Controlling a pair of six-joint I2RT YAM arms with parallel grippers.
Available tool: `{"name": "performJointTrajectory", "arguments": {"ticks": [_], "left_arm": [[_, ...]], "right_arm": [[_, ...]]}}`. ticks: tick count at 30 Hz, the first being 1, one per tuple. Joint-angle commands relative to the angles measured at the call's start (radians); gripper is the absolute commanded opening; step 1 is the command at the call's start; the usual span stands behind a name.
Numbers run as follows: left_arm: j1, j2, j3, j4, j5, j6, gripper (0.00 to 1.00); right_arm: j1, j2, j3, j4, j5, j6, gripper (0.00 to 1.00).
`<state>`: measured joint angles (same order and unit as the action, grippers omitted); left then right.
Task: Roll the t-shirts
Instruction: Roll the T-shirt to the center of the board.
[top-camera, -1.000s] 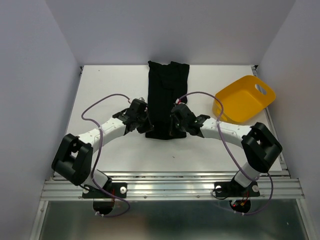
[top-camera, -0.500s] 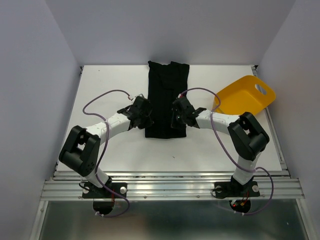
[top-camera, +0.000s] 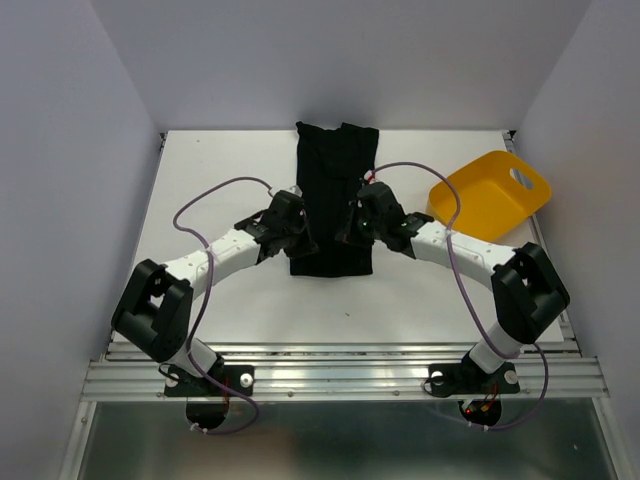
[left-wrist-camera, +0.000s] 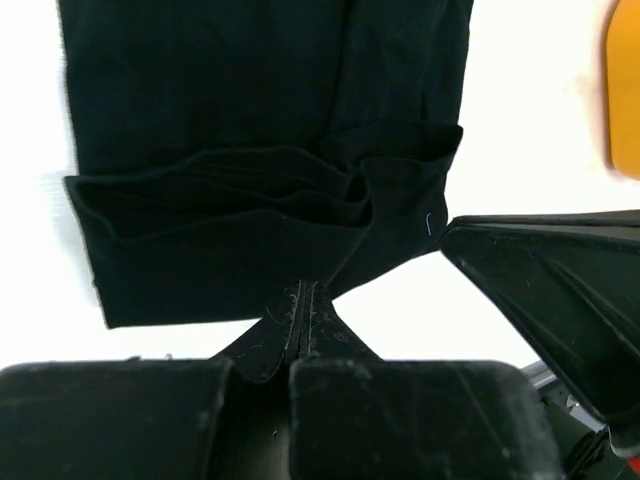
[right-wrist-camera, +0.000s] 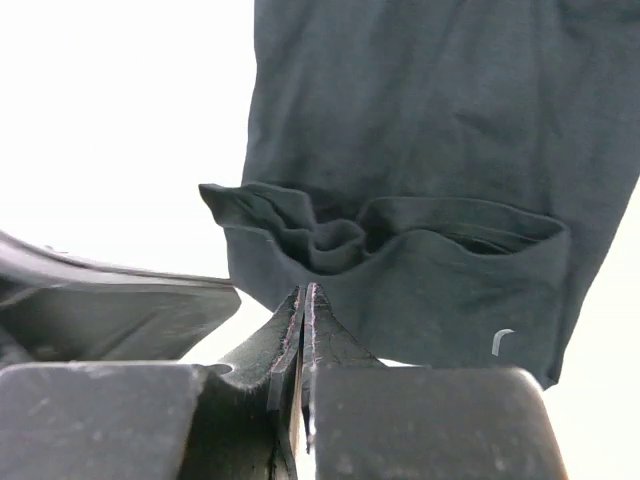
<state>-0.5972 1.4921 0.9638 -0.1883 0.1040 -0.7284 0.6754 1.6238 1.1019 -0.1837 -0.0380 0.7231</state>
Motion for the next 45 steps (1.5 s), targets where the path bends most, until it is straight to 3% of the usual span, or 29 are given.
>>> {"name": "performJointTrajectory", "arguments": {"ticks": [1, 10, 19, 24, 32, 45], "left_arm": [[-0.003, 0.039, 0.015, 0.029, 0.008, -0.04, 0.0], [0.008, 0.017, 0.009, -0.003, -0.084, -0.066, 0.0], [0.023, 0.007, -0.008, -0.045, -0.121, -0.066, 0.0], [0.023, -0.007, -0.023, -0.057, -0.138, -0.063, 0.0], [0.025, 0.005, -0.037, -0.037, -0.124, -0.051, 0.0], [0.033, 0.126, -0.017, 0.0, -0.138, -0.028, 0.0]], "right_arm": [[0.021, 0.007, -0.01, 0.066, -0.068, 0.032, 0.01], [0.055, 0.114, -0.013, 0.113, -0.109, 0.05, 0.01], [0.055, 0.257, 0.021, 0.067, 0.076, 0.055, 0.01], [0.055, 0.22, 0.035, 0.046, 0.056, 0.042, 0.01], [0.012, 0.03, -0.008, 0.023, 0.128, -0.01, 0.01], [-0.045, 0.085, -0.057, 0.016, 0.076, -0.033, 0.01]]}}
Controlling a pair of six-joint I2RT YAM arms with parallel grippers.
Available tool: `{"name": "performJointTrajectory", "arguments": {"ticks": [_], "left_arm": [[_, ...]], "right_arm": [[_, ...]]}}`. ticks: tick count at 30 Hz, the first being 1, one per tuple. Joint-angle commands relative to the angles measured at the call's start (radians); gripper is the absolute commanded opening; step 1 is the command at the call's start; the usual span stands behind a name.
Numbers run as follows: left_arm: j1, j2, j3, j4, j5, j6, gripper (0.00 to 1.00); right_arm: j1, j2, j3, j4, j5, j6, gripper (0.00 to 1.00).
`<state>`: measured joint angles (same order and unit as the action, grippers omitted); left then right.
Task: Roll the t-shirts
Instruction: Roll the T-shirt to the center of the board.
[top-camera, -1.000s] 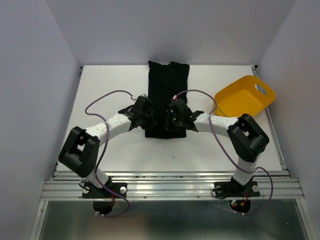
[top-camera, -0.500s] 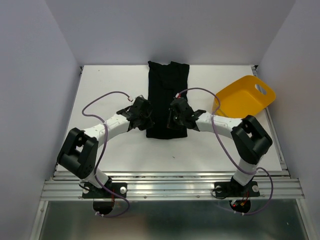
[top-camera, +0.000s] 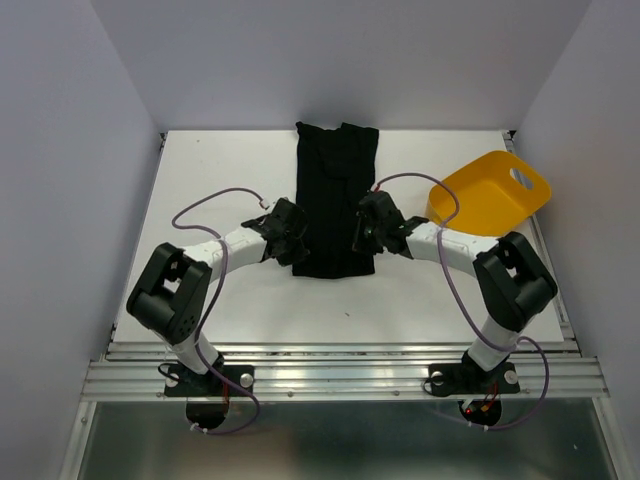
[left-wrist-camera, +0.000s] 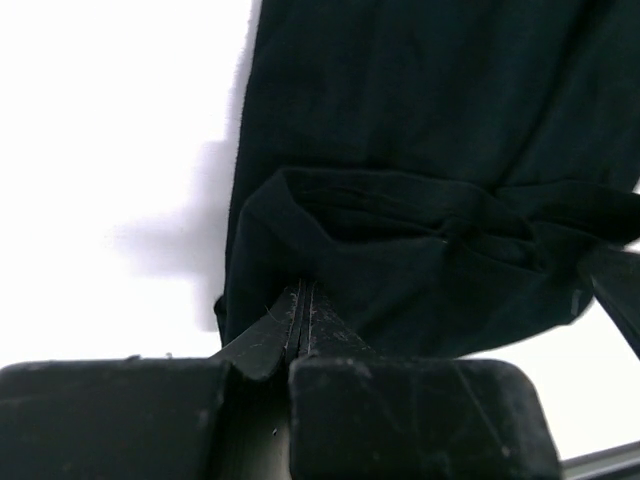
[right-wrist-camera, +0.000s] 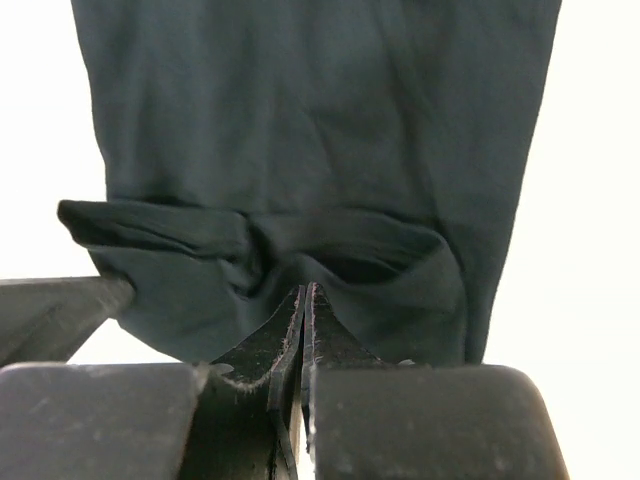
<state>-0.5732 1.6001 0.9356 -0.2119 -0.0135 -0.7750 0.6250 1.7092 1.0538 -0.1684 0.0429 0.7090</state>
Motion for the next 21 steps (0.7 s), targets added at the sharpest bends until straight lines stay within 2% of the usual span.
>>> {"name": "performJointTrajectory", "arguments": {"ticks": [1, 9, 21], "left_arm": [[0.009, 0.023, 0.009, 0.028, -0.019, 0.017, 0.0], [0.019, 0.081, -0.027, 0.048, -0.01, 0.022, 0.0], [0.035, 0.043, -0.107, 0.063, -0.011, 0.017, 0.0]], "right_arm": [[0.005, 0.0, -0.014, 0.003, -0.003, -0.02, 0.01], [-0.027, 0.064, -0.124, 0.007, 0.049, -0.002, 0.01], [-0.051, -0.065, -0.296, 0.032, 0.089, 0.053, 0.01]]}}
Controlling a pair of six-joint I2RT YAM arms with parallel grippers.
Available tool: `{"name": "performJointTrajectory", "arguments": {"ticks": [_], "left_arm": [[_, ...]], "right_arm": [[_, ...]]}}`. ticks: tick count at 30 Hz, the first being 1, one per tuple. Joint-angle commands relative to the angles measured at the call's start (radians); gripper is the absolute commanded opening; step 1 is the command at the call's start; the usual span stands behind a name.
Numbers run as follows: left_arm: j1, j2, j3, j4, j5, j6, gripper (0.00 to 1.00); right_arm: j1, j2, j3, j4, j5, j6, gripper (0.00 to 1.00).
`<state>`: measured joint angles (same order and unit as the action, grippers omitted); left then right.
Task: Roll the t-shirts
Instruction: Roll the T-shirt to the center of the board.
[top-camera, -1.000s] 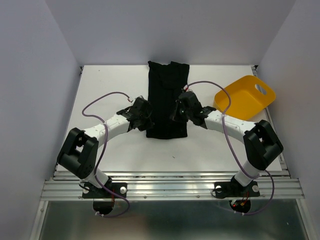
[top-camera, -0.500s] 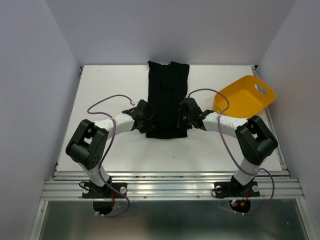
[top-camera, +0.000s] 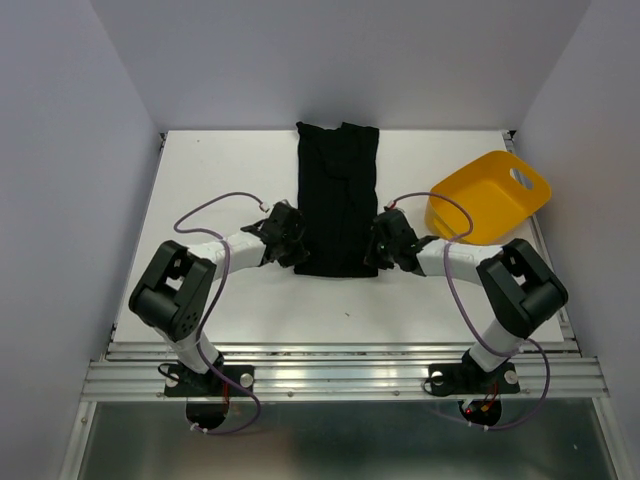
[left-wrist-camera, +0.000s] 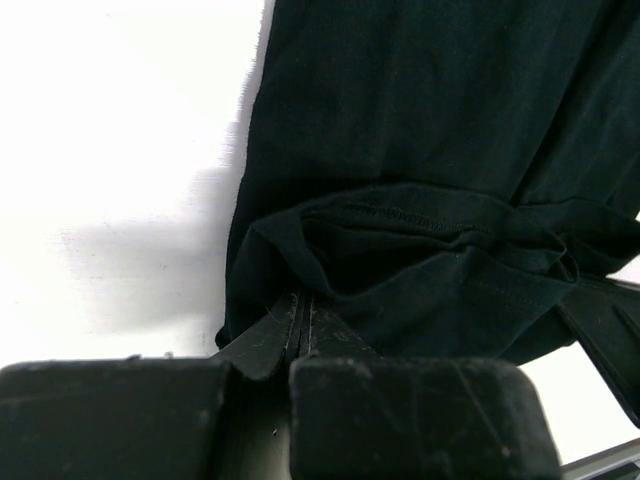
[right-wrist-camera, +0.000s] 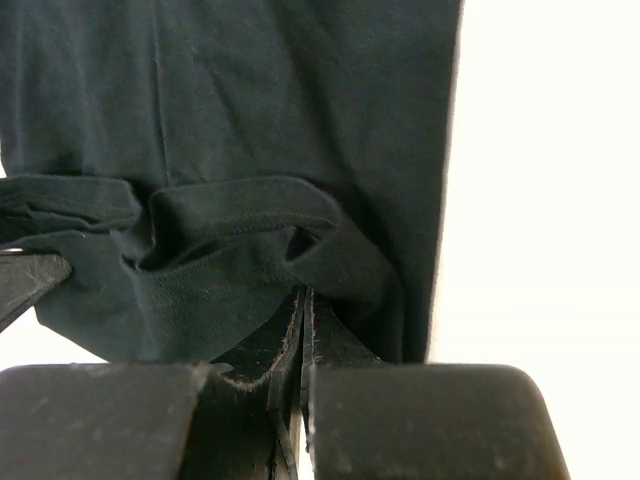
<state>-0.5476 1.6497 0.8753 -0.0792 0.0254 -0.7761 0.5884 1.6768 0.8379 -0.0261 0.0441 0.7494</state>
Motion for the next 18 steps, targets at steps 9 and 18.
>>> {"name": "performJointTrajectory", "arguments": {"ticks": [9, 18], "left_arm": [[0.009, -0.054, -0.047, -0.108, -0.097, 0.017, 0.0], [0.009, -0.106, -0.068, -0.125, -0.121, 0.02, 0.0]], "right_arm": [[-0.015, -0.078, -0.115, -0.123, 0.12, 0.018, 0.01], [-0.015, -0.084, -0.128, -0.115, 0.108, 0.027, 0.01]]}}
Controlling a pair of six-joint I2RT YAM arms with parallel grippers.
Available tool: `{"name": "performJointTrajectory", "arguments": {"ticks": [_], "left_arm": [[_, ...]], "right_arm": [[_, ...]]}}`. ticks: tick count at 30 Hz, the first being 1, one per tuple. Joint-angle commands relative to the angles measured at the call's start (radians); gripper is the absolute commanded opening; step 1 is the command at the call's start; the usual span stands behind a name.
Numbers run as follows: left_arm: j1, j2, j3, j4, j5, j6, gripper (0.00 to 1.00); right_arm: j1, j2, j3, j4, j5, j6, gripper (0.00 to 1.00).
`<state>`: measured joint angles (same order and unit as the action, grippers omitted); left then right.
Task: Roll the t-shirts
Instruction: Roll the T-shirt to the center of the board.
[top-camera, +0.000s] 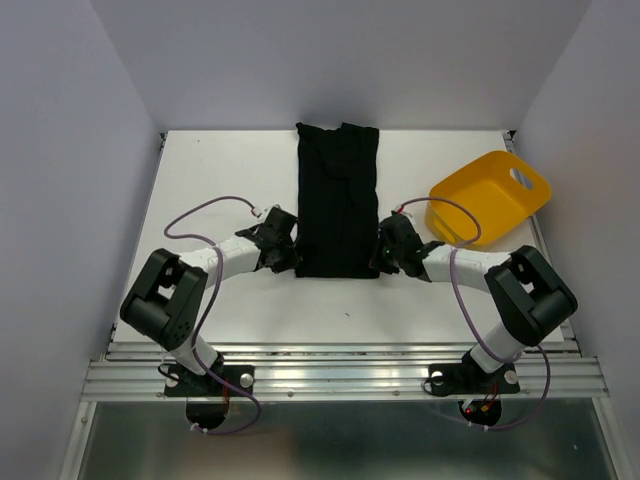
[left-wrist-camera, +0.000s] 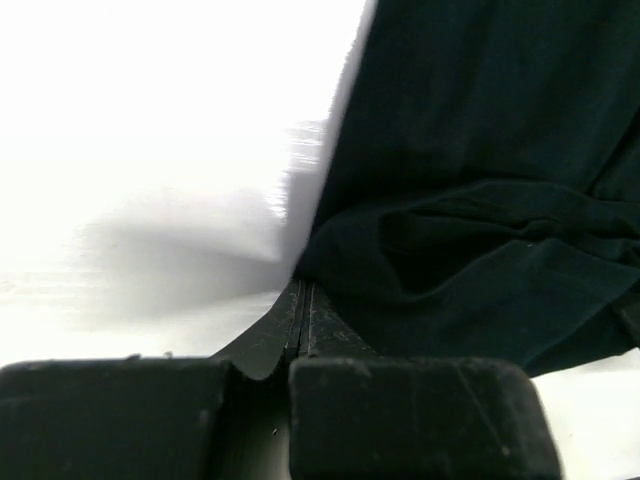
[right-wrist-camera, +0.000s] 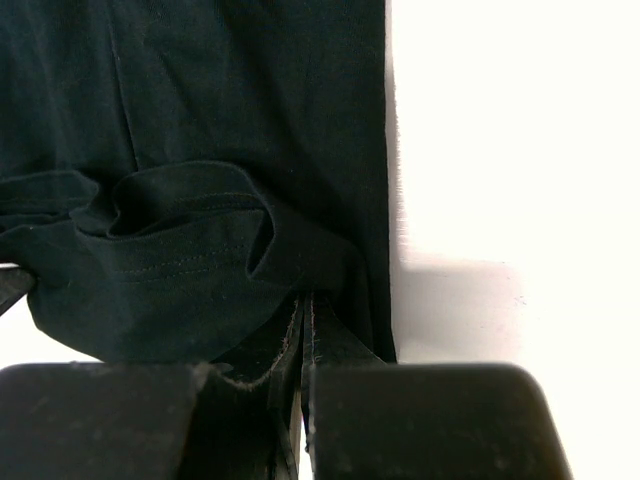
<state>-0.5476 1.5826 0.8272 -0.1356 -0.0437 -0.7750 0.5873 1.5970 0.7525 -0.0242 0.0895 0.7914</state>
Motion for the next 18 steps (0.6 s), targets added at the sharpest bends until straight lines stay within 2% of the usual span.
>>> {"name": "performJointTrajectory", "arguments": {"ticks": [1, 6, 9, 16, 18], "left_arm": [[0.009, -0.047, -0.014, -0.068, -0.048, 0.022, 0.0], [-0.008, -0.136, 0.027, -0.11, -0.07, 0.045, 0.0], [-0.029, -0.18, 0.078, -0.133, -0.073, 0.052, 0.0], [-0.077, -0.159, 0.119, -0.092, 0.074, 0.037, 0.0], [-0.086, -0.127, 0.115, -0.064, 0.111, 0.023, 0.0]], "right_arm": [[-0.014, -0.009, -0.039, -0.121, 0.061, -0.017, 0.01], [-0.014, -0.103, 0.011, -0.14, 0.012, -0.038, 0.01], [0.011, -0.16, 0.048, -0.096, -0.046, -0.055, 0.01], [0.095, -0.066, 0.168, -0.086, -0.08, -0.058, 0.01], [0.105, -0.013, 0.186, -0.066, -0.131, -0.052, 0.01]]}}
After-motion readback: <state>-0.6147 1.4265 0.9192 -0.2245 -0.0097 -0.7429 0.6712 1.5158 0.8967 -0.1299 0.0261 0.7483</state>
